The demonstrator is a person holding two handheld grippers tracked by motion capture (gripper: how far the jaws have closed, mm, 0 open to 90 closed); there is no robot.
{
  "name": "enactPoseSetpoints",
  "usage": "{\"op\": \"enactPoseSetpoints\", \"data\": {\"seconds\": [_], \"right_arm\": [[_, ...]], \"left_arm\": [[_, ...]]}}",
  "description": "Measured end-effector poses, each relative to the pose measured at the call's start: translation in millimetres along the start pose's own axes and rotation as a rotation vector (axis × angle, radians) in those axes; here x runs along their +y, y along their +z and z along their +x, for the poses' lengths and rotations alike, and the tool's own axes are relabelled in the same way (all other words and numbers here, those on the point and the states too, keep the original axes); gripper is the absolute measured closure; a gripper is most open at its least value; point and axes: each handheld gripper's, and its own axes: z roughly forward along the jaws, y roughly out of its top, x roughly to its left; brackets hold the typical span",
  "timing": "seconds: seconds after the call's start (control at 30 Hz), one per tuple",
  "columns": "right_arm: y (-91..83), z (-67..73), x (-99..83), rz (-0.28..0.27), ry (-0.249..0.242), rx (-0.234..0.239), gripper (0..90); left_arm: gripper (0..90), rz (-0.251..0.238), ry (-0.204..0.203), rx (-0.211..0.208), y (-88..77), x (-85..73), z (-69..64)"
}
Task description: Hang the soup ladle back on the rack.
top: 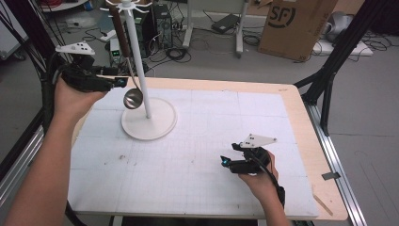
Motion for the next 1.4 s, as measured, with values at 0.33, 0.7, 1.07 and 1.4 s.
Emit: {"op": "enactPoseSetpoints", "data": {"seconds": [0.33,0.7,1.07,1.4], "right_arm": [[-0.4,-0.1,0.1,-0.004,-0.001,-0.004,33.0],[-0.4,0.5,0.2,-0.003,0.001,-0.006,32.9],[0.9,0.7,0.3,-0.002,-0.004,-0.006,32.9],[0.7,-0.3,0.1,-0.004,0.004,-0.008,32.9]], "left_arm": [[26.3,-0.038,0.034,-0.07,-5.0,-12.1,-16.5],[13.5,-0.032,0.085,-0.14,2.4,-36.0,-39.0],[10.1,-0.028,0.105,-0.213,14.2,-59.1,-53.7],[8.1,-0.016,0.095,-0.245,22.9,-80.8,-61.0]]}}
